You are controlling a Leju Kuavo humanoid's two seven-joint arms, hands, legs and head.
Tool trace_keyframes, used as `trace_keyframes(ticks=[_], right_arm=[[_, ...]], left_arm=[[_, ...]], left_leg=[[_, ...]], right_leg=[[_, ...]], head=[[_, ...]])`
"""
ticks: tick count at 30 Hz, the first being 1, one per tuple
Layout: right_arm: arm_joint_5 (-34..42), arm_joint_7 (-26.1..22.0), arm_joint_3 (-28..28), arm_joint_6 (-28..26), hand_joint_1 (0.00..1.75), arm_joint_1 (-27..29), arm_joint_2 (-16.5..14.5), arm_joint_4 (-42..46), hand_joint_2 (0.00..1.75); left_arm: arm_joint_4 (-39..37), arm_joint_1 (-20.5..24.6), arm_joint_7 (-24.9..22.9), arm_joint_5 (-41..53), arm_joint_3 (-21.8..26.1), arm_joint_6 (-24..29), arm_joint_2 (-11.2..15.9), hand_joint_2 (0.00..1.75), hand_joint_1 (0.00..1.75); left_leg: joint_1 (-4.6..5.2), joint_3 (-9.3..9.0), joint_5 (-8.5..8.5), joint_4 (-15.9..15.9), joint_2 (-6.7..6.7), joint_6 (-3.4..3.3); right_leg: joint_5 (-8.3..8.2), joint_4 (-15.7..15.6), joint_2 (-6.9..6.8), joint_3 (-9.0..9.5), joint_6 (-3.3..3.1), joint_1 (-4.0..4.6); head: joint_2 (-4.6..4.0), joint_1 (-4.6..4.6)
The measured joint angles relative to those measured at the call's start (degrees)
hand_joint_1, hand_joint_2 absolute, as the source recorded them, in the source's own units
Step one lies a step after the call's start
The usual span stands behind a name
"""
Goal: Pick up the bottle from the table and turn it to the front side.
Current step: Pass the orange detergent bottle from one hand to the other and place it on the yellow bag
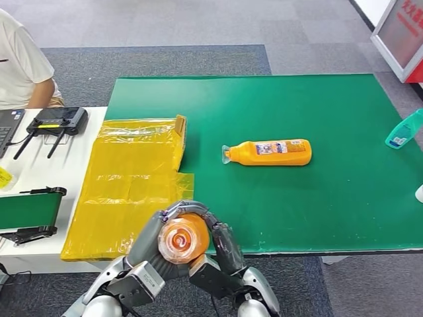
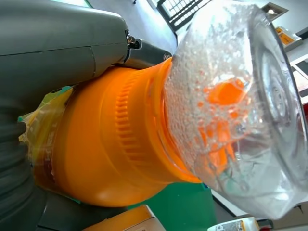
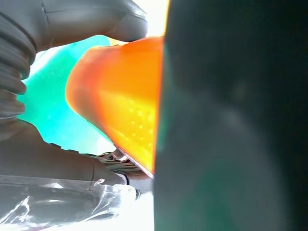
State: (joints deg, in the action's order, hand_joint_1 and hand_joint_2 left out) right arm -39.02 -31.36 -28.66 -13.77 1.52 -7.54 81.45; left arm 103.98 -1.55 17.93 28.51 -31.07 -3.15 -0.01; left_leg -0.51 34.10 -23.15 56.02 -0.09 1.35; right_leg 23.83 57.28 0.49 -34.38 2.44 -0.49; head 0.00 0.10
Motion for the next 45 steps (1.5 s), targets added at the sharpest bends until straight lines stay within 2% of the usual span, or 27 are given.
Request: trace_keyframes(ticks=[4, 5, 6, 9, 10, 17, 22, 25, 27, 31, 36, 41, 43, 45], right_arm=[[-1.3, 1.1, 0.6, 0.2, 1.75, 0.4, 0.0, 1.2, 1.75], [-1.4, 1.2, 0.7, 0.3, 1.71, 0.5, 0.0, 1.5, 1.75], [-1.5, 1.3, 0.7, 0.4, 1.55, 0.6, 0.0, 1.6, 1.75], [-1.6, 1.4, 0.8, 0.5, 0.29, 0.7, 0.0, 2.0, 1.75], [-1.7, 1.5, 0.9, 0.5, 0.01, 0.7, 0.0, 2.1, 1.75], [-1.5, 4.9, 1.8, 1.9, 0.0, 1.3, -0.2, 2.8, 1.75], [-1.2, 5.3, 2.5, 2.1, 0.0, 1.7, -0.5, 2.8, 1.75], [-0.4, 5.5, 3.4, 2.1, 0.0, 2.3, -0.7, 2.8, 1.75], [0.2, 5.7, 4.2, 2.4, 0.0, 3.0, -0.9, 3.0, 1.75], [1.7, 5.1, 5.4, 4.7, 0.0, 4.3, -1.2, 5.8, 1.75], [3.1, 4.5, 6.6, 5.9, 0.0, 5.6, -1.3, 10.7, 1.75], [3.7, 4.5, 7.7, 6.7, 0.0, 6.8, -1.3, 14.8, 1.75], [4.1, 4.3, 8.1, 7.2, 0.0, 6.9, -1.3, 15.9, 1.75], [4.9, 3.8, 8.3, 7.7, 0.0, 6.8, -1.3, 16.5, 1.75]], left_arm=[[0.0, 0.4, 0.0, 0.1, -0.3, 0.1, 0.0, 1.75, 1.75], [0.0, 0.5, 0.1, 0.1, -0.3, 0.2, 0.0, 1.75, 1.75], [0.0, 0.5, 0.1, -0.1, -0.3, 0.2, 0.0, 1.75, 1.75], [0.0, 0.5, 0.3, -0.3, -0.3, 0.4, -0.1, 1.75, 1.75], [0.0, 0.4, 0.3, -0.1, -0.3, 0.9, -0.1, 1.75, 1.75], [0.2, -3.0, 0.5, 2.1, 2.3, 4.1, -1.2, 1.75, 1.75], [0.7, -4.7, 0.6, 2.4, 4.2, 4.9, -1.9, 1.75, 1.75], [1.8, -6.2, 0.7, 5.2, 6.2, 7.1, -2.8, 1.75, 1.75], [2.9, -6.9, 0.0, 12.0, 7.9, 10.7, -3.2, 1.75, 1.75], [5.3, -7.0, -3.9, 34.0, 10.8, 20.2, -3.3, 1.75, 1.75], [7.3, -6.7, -6.7, 41.9, 12.8, 24.0, -2.2, 1.75, 1.75], [8.2, -6.3, -10.7, 50.5, 14.6, 25.6, -0.7, 1.75, 1.75], [8.2, -5.1, -14.4, 55.7, 15.1, 25.4, 1.4, 1.75, 1.75], [7.3, -2.7, -19.3, 59.7, 14.8, 24.1, 5.4, 1.75, 1.75]], left_leg=[[0.0, 0.0, 0.0, 0.0, 0.0, 0.0], [0.0, 0.0, 0.0, 0.0, 0.0, 0.0], [0.0, 0.0, 0.0, 0.0, 0.0, 0.0], [0.0, 0.0, 0.0, 0.0, 0.0, 0.0], [0.0, 0.0, 0.0, 0.0, 0.0, 0.0], [0.0, 0.01, -0.01, 0.0, 0.0, 0.0], [0.0, 0.02, -0.01, 0.0, 0.0, 0.0], [0.0, 0.02, -0.01, 0.0, 0.0, -0.01], [0.0, 0.02, -0.01, 0.0, 0.0, 0.0], [0.0, 0.02, 0.0, 0.0, 0.0, 0.0], [0.0, 0.02, 0.0, 0.0, 0.0, 0.0], [0.0, 0.02, 0.0, 0.0, 0.0, 0.0], [0.0, 0.02, 0.01, 0.0, 0.0, 0.01], [-0.01, 0.01, 0.05, 0.0, 0.0, 0.07]], right_leg=[[0.0, 0.0, 0.0, 0.01, 0.0, 0.0], [0.0, 0.0, 0.0, 0.01, 0.0, 0.0], [0.0, 0.0, 0.0, 0.01, 0.0, 0.0], [0.0, 0.0, 0.0, 0.01, 0.0, 0.0], [0.0, 0.0, 0.0, 0.02, 0.0, 0.0], [0.01, 0.0, 0.0, 0.0, 0.0, 0.0], [0.01, 0.0, 0.0, 0.01, 0.0, 0.0], [0.01, 0.0, 0.0, 0.01, 0.0, 0.0], [0.0, 0.0, 0.0, 0.0, 0.0, 0.0], [0.01, 0.0, 0.0, 0.0, 0.0, 0.0], [0.01, 0.0, 0.0, 0.0, 0.0, 0.01], [0.01, 0.0, 0.0, -0.01, 0.0, 0.0], [0.0, 0.0, 0.0, -0.03, -0.01, 0.01], [-0.03, 0.0, 0.0, -0.05, -0.05, 0.02]], head=[[0.0, 0.0], [0.0, 0.0], [0.0, 0.0], [0.0, 0.0], [0.0, 0.0], [0.0, -0.01], [0.0, 0.0], [0.0, 0.0], [0.0, -0.01], [0.0, -0.01], [0.0, 0.0], [0.0, 0.0], [0.0, 0.01], [0.0, -0.02]])
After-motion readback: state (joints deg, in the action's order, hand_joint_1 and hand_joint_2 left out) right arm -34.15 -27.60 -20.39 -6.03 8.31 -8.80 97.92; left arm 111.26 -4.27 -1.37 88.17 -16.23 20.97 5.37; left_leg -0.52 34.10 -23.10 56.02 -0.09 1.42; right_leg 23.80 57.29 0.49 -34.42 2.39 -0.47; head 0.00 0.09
